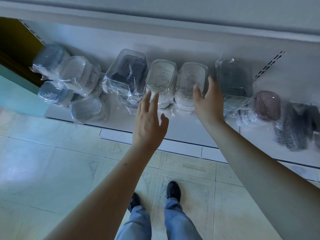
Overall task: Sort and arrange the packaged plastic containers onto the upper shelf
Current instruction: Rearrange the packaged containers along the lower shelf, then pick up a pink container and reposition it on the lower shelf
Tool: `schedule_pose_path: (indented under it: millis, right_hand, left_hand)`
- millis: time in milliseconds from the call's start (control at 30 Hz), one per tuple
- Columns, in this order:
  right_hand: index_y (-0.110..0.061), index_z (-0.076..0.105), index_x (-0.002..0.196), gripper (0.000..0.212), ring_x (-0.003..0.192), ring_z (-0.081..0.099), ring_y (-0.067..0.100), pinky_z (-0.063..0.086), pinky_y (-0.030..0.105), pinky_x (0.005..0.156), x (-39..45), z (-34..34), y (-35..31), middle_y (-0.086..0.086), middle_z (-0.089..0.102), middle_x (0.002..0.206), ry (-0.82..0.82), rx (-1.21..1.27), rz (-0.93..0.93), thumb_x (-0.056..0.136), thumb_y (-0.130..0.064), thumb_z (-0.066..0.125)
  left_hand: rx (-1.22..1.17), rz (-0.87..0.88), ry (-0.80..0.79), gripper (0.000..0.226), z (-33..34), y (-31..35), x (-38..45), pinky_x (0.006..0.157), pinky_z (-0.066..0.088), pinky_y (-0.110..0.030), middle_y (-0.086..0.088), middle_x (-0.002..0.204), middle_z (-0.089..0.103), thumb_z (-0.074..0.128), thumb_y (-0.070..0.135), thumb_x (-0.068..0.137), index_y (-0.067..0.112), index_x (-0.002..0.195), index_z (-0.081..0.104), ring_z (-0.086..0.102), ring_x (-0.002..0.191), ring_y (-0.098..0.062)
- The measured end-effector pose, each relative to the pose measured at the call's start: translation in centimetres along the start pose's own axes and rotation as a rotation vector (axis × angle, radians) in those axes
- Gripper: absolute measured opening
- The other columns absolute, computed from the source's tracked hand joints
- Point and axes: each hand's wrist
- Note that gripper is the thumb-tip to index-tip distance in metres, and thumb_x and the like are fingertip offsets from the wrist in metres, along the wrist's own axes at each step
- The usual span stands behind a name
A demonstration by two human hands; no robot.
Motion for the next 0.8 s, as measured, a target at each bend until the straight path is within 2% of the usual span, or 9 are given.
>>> schedule_pose_path:
  millis: [100, 167, 267, 400, 500, 667, 800]
  right_hand:
    - [-0.003, 0.039, 0.149, 0.056, 0.142, 0.04, 0.025, 0.027, 0.024, 0.115, -1.9, -0.9, -0.9, 0.014, 0.044, 0.152, 0.01, -0.03, -0.118, 0.104, -0.034, 0.048]
    - [-0.005, 0.039, 0.15, 0.055, 0.142, 0.04, 0.024, 0.032, 0.034, 0.118, -3.6, -1.4, -1.8, 0.012, 0.045, 0.152, 0.016, -0.04, -0.189, 0.104, -0.035, 0.048]
    - [-0.004, 0.042, 0.148, 0.054, 0.136, 0.046, 0.027, 0.038, 0.042, 0.114, -6.7, -2.3, -3.9, 0.013, 0.046, 0.15, 0.043, -0.05, -0.281, 0.104, -0.034, 0.047]
    - [-0.006, 0.047, 0.144, 0.052, 0.137, 0.045, 0.022, 0.036, 0.031, 0.116, -11.8, -3.7, -9.0, 0.01, 0.05, 0.147, 0.049, -0.065, -0.468, 0.103, -0.038, 0.04]
    - [-0.004, 0.053, 0.139, 0.046, 0.132, 0.048, 0.02, 0.03, 0.02, 0.115, -15.2, -4.7, -14.3, 0.01, 0.056, 0.141, 0.065, -0.058, -0.655, 0.104, -0.032, 0.043]
    - [-0.004, 0.053, 0.139, 0.042, 0.132, 0.05, 0.02, 0.034, 0.024, 0.114, -18.0, -6.5, -23.5, 0.008, 0.057, 0.139, 0.137, 0.011, -0.809, 0.104, -0.028, 0.045]
    - [-0.005, 0.052, 0.14, 0.044, 0.134, 0.048, 0.021, 0.034, 0.028, 0.115, -18.4, -7.5, -30.2, 0.007, 0.055, 0.142, 0.215, 0.065, -0.86, 0.105, -0.029, 0.042]
  left_hand:
    - [0.01, 0.018, -0.015, 0.06, -0.9, -0.2, -2.7, 0.106, 0.046, -0.049, -0.014, 0.154, 0.035, 0.053, 0.022, 0.094, 0.01, 0.15, 0.037, 0.039, 0.138, -0.032]
    - [-0.02, 0.039, -0.031, 0.059, -1.7, -0.4, -4.5, 0.102, 0.049, -0.049, -0.011, 0.152, 0.037, 0.054, 0.024, 0.094, 0.011, 0.15, 0.037, 0.043, 0.135, -0.03]
    - [-0.034, 0.061, -0.041, 0.059, -3.8, -0.9, -6.9, 0.102, 0.05, -0.044, -0.009, 0.152, 0.037, 0.055, 0.027, 0.096, 0.013, 0.15, 0.037, 0.043, 0.135, -0.028]
    - [-0.056, 0.108, -0.03, 0.059, -8.8, -1.1, -9.8, 0.105, 0.041, -0.031, -0.005, 0.152, 0.04, 0.049, 0.033, 0.095, 0.014, 0.149, 0.038, 0.039, 0.138, -0.021]
    - [-0.081, 0.154, 0.023, 0.055, -13.3, -1.4, -11.2, 0.105, 0.042, -0.031, -0.003, 0.148, 0.044, 0.049, 0.034, 0.095, 0.015, 0.146, 0.042, 0.044, 0.132, -0.021]
    - [-0.13, 0.21, 0.141, 0.052, -21.2, -1.8, -12.2, 0.105, 0.046, -0.037, 0.0, 0.141, 0.049, 0.045, 0.035, 0.094, 0.016, 0.142, 0.047, 0.049, 0.128, -0.02]
    - [-0.131, 0.231, 0.227, 0.051, -27.1, -2.4, -12.2, 0.107, 0.044, -0.032, 0.005, 0.141, 0.047, 0.045, 0.037, 0.095, 0.021, 0.143, 0.045, 0.046, 0.129, -0.014]
Point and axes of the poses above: each hand's wrist, its own x-axis towards the middle knuckle, its own z-axis out of the palm, y = z × x
